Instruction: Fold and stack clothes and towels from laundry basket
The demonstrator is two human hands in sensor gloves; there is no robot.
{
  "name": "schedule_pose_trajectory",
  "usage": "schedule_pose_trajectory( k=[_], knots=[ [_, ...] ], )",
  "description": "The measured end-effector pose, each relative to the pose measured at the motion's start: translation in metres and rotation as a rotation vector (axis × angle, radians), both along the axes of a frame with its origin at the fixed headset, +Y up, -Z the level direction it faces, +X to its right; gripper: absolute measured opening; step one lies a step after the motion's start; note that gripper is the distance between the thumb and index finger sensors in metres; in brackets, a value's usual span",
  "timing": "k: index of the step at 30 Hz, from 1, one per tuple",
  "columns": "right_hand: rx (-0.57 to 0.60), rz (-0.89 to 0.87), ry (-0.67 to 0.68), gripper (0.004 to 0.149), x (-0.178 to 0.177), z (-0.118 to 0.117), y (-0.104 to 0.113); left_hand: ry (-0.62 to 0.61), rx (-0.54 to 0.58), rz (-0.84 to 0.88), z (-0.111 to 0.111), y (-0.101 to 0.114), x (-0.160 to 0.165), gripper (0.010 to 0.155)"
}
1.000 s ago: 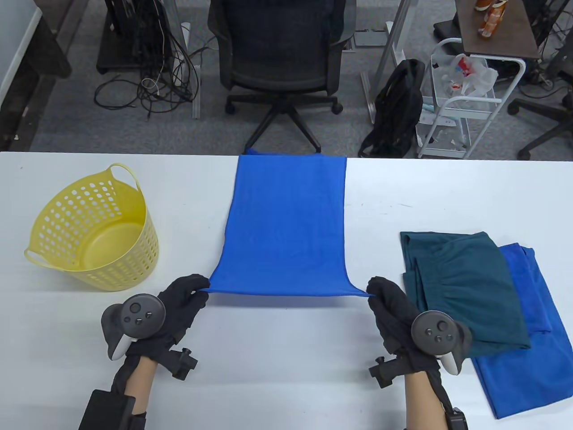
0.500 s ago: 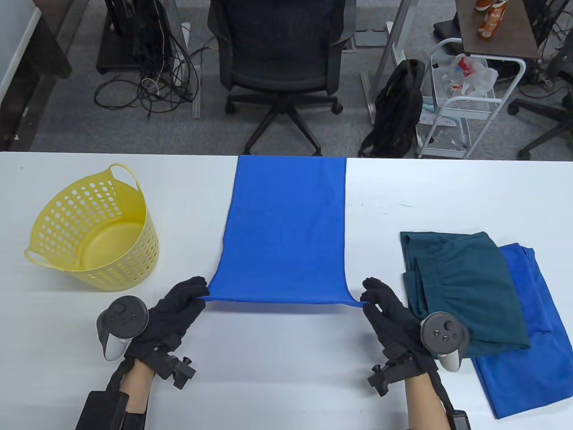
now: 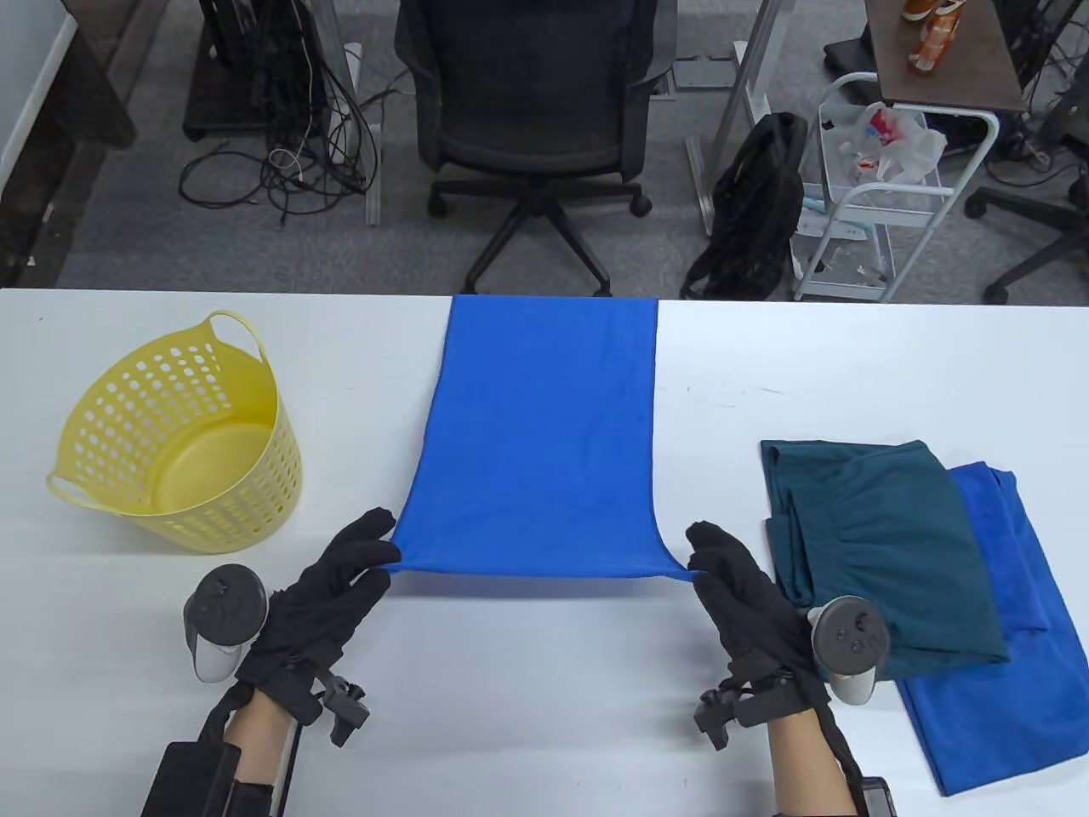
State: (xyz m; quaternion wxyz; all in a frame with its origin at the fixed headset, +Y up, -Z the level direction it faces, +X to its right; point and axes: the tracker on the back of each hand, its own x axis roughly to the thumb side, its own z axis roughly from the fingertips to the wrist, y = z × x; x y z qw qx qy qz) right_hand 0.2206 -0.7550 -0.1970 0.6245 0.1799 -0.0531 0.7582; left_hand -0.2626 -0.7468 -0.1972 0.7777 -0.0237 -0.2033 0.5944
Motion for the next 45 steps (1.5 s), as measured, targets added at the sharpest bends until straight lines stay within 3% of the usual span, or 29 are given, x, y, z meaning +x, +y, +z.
schedule_pose_trajectory(
  k=[2, 5, 11, 15, 18, 19, 22, 25, 27, 28, 30, 32, 34, 37, 40, 45],
  knots=[
    [-0.018, -0.105, 0.031, 0.039, -0.002, -0.001, -0.001, -0.046, 0.004, 0.077, -0.001, 0.0, 0.003, 0.044],
    [-0.064, -0.124, 0.063, 0.039, -0.001, -0.002, -0.003, -0.071, -0.014, 0.135, -0.001, -0.003, 0.005, 0.043],
    [-0.125, -0.114, 0.057, 0.04, 0.006, -0.003, -0.006, -0.032, -0.059, -0.027, -0.005, -0.011, 0.004, 0.046],
    [-0.17, -0.04, 0.08, 0.04, 0.007, -0.002, -0.001, -0.122, -0.138, -0.05, -0.006, -0.012, 0.007, 0.047],
    [-0.23, -0.101, 0.321, 0.039, 0.006, 0.002, 0.011, -0.367, -0.251, 0.042, -0.001, 0.0, 0.01, 0.047],
    [-0.255, -0.181, 0.461, 0.039, 0.004, 0.005, 0.017, -0.464, -0.276, 0.102, 0.004, 0.009, 0.011, 0.047],
    [-0.201, -0.364, 0.635, 0.039, -0.003, 0.013, 0.032, -0.636, -0.222, 0.21, 0.02, 0.037, 0.013, 0.047],
    [-0.161, -0.403, 0.695, 0.039, -0.01, 0.017, 0.043, -0.679, -0.133, 0.198, 0.034, 0.065, 0.009, 0.048],
    [-0.169, -0.318, 0.648, 0.039, -0.01, 0.017, 0.046, -0.582, -0.14, 0.068, 0.038, 0.075, -0.002, 0.047],
    [-0.184, -0.24, 0.582, 0.038, -0.007, 0.017, 0.05, -0.45, -0.154, -0.061, 0.039, 0.081, -0.011, 0.046],
    [-0.209, -0.01, 0.317, 0.038, -0.002, 0.015, 0.066, -0.176, -0.116, -0.352, 0.038, 0.094, -0.018, 0.046],
    [-0.102, 0.302, 0.019, 0.038, -0.005, 0.004, 0.086, 0.051, -0.069, -0.616, 0.03, 0.106, -0.01, 0.046],
    [-0.035, 0.551, -0.186, 0.039, -0.016, -0.012, 0.105, 0.18, -0.056, -0.782, 0.015, 0.117, 0.004, 0.046],
    [-0.069, 0.758, -0.279, 0.039, -0.035, -0.05, 0.126, 0.259, -0.069, -0.986, -0.028, 0.132, 0.027, 0.047],
    [-0.131, 0.926, -0.329, 0.039, -0.058, -0.103, 0.14, 0.334, -0.105, -1.096, -0.077, 0.138, 0.039, 0.047],
    [-0.16, 1.023, -0.422, 0.039, -0.073, -0.148, 0.131, 0.474, -0.1, -1.171, -0.128, 0.123, 0.049, 0.047]
  ],
)
